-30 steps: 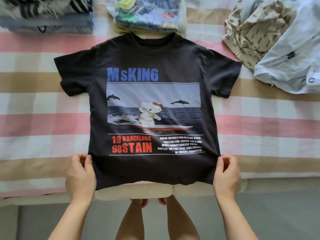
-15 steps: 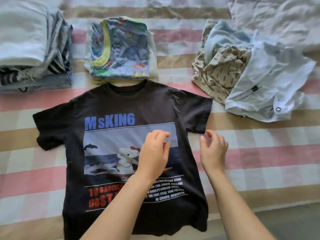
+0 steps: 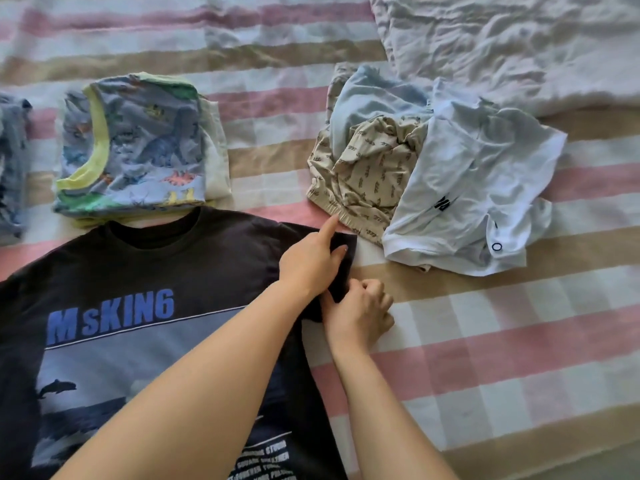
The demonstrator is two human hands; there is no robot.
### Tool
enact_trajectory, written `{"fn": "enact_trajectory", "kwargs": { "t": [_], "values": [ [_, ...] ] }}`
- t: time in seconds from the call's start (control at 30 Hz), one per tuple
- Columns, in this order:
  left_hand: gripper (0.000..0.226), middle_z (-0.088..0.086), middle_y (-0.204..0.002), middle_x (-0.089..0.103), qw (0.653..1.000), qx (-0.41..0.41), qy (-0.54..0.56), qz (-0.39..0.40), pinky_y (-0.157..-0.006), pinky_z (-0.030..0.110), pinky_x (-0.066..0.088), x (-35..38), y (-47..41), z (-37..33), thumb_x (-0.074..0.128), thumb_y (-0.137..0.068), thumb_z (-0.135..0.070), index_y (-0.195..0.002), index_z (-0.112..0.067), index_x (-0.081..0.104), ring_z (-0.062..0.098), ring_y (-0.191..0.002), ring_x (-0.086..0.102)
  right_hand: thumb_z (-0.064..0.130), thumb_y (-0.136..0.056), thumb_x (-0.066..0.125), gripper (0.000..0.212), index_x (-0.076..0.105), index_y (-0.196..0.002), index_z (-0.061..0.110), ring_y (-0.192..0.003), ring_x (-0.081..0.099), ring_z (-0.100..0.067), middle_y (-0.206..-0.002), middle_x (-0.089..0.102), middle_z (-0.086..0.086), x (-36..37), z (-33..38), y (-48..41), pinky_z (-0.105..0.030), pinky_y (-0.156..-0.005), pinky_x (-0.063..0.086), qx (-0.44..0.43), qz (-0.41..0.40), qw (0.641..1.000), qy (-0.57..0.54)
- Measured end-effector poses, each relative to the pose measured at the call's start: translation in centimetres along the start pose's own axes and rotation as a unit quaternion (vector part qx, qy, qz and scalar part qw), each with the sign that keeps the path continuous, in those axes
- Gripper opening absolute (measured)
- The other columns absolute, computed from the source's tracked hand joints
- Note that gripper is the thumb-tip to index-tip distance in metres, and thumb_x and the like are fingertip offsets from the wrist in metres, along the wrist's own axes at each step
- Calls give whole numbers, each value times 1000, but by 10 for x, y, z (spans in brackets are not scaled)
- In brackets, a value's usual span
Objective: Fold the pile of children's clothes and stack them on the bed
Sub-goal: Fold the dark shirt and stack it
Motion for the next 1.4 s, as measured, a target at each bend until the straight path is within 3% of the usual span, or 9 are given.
{"fn": "enact_trajectory", "kwargs": {
  "t": [0.2,0.33,0.57,0.73,0.97,1.07,1.2,1.3,1.4],
  "values": [
    [49,3,-91,62,998,-61,5,13,-61,32,34,1,-13,-5,55,-79,-62,-89,-17,39,27,-87,59,34,-82,57,15,55,-94,27,-104,44,-18,-94,62,8,-6,-1,5,-34,-80,23,-6,-5,995,-95],
    [29,7,-92,60,997,-79,-7,-22,-61,33,35,-6,-7,-6,56,-82,-33,-88,-13,37,32,-85,58,28,-82,57,20,53,-102,28,-101,46,-15,-92,62,10,-6,3,15,-32,-82,21,-18,-9,994,-111],
    [15,-6,-77,56,925,-116,356,-61,-59,18,40,-55,11,36,57,-77,-5,-87,-17,55,12,-73,51,4,-75,67,26,63,-95,19,-85,52,-18,-84,55,15,-30,35,45,-38,-77,45,-149,-82,953,-252],
    [25,3,-86,61,872,-138,467,-48,-72,33,49,-81,47,92,55,-70,-6,-85,-26,61,17,-81,56,-4,-66,67,31,66,-92,13,-82,53,-21,-86,63,1,-16,78,87,-32,-72,44,-337,-54,924,-174],
    [52,10,-125,51,973,-96,125,-170,-91,28,37,-104,81,127,51,-77,3,-127,-10,49,23,-113,46,24,-84,58,28,67,-108,14,-112,52,-21,-117,61,-6,16,96,104,-40,-89,49,-394,-37,915,-77],
    [56,7,-148,35,989,66,-58,-118,-110,46,23,-81,81,95,48,-85,-3,-139,-16,41,27,-139,26,33,-97,36,52,25,-146,19,-143,-5,-12,-156,10,0,51,91,94,-39,-115,9,-365,44,928,63],
    [54,-6,-157,-5,983,49,-176,28,-114,47,-5,-33,79,113,26,-99,-41,-148,-29,6,15,-144,-11,44,-98,21,64,-24,-139,24,-120,-46,-9,-148,-33,6,81,74,85,-40,-111,-16,-319,106,916,220],
    [55,-4,-158,0,989,49,-135,23,-114,45,-4,-38,82,116,32,-98,-38,-148,-25,11,16,-144,-7,44,-97,22,62,-18,-143,27,-129,-39,-11,-154,-22,3,79,79,90,-44,-111,-14,-308,96,919,225],
    [45,3,-150,32,997,31,-35,-57,-114,45,16,-79,97,127,45,-94,-20,-138,-15,40,22,-140,22,32,-95,42,49,35,-142,19,-142,18,-23,-151,28,-7,56,105,107,-51,-113,11,-342,34,931,124]
  ]
}}
Point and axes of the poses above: each hand's wrist, its own y-axis away from the middle knuckle, its own x-axis out of the palm, z = x × y, the point moved 9 cm from there along -y, towards the middle knuckle
